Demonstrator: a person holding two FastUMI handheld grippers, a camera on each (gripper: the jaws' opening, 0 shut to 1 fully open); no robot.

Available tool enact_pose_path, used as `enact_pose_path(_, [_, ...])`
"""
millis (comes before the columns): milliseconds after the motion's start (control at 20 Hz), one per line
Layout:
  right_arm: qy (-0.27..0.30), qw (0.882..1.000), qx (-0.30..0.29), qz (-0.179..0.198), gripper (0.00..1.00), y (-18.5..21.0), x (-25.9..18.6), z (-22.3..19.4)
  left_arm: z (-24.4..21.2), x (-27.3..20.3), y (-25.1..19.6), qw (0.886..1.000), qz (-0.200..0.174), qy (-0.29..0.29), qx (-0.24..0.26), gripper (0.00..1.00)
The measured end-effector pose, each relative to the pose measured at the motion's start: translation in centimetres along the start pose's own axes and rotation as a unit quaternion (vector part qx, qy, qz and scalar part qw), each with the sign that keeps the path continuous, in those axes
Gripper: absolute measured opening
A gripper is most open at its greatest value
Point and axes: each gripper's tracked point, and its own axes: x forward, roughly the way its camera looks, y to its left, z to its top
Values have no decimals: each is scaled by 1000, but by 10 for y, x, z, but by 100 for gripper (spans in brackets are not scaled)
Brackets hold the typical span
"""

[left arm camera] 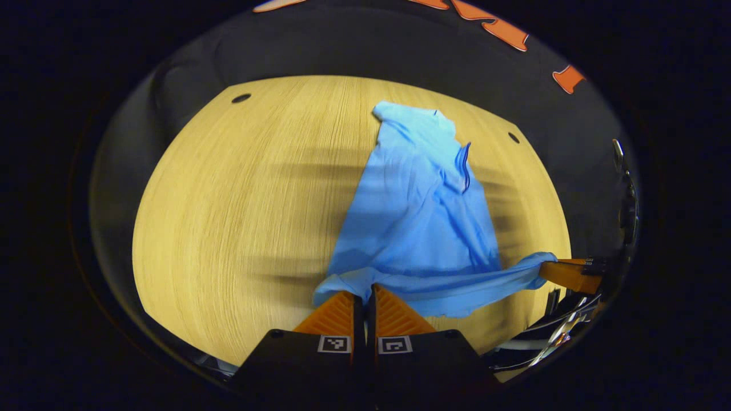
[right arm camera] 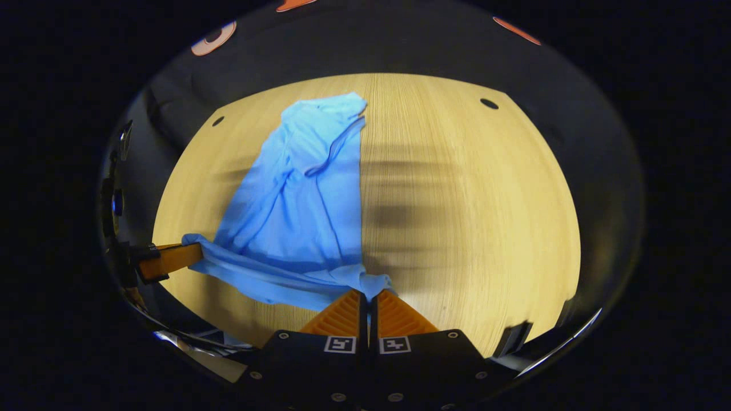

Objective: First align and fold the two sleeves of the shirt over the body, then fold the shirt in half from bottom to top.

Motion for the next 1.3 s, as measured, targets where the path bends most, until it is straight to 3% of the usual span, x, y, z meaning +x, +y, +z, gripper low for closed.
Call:
enact_pose_path(400, [-72, 997, 13, 1, 1, -9, 22, 143, 129, 38, -2, 999, 0, -50, -5, 4])
enact_pose_path(800, [-103, 994, 27, -3, 1, -13, 69, 234, 227, 80, 8, 996, 21, -90, 9, 4])
enact_pose_path(1050, [-102, 994, 34, 1, 1, -12, 100, 260, 258, 108, 13, 994, 39, -95, 24, 3])
enact_pose_path(1150, [-94, 995, 43, -1, 6, -13, 111, 258, 260, 119, 15, 994, 46, -94, 32, 5])
enact_pose_path(1300, [-98, 994, 45, -1, 22, -13, 111, 261, 257, 126, 15, 994, 50, -93, 28, 24])
